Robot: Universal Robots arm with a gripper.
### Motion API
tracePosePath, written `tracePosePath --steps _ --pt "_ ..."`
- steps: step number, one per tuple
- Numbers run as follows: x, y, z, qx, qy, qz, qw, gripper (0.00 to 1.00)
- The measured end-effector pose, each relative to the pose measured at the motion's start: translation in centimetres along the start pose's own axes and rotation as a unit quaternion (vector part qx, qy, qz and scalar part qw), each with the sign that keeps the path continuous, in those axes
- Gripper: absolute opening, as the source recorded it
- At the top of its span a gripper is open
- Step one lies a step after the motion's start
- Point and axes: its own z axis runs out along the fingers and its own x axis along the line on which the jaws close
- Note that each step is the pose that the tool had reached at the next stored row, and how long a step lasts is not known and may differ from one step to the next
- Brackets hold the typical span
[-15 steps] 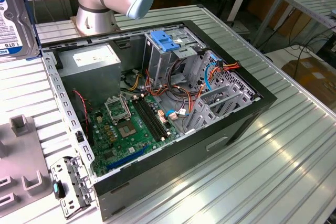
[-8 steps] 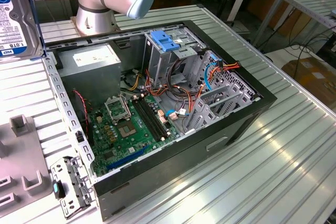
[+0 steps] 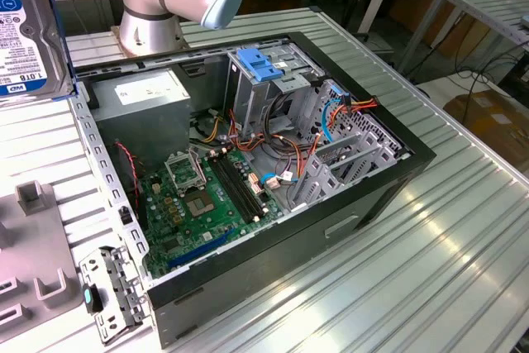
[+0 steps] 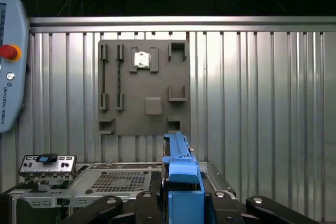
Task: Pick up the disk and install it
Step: 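Pick up the disk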
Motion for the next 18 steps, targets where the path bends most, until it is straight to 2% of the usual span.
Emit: tracePosePath --steps 5,7,15,18 --pt "0.07 -0.51 -0.01 0.0000 0.0000 0.000 1.00000 0.37" --pt "0.06 -1.03 -0.02 0.0000 0.0000 0.000 1.00000 0.37" --pt "0.04 -2.35 -0.04 0.0000 0.0000 0.000 1.00000 0.37" --pt "0.03 -3.09 -0.05 0.0000 0.0000 0.000 1.00000 0.37"
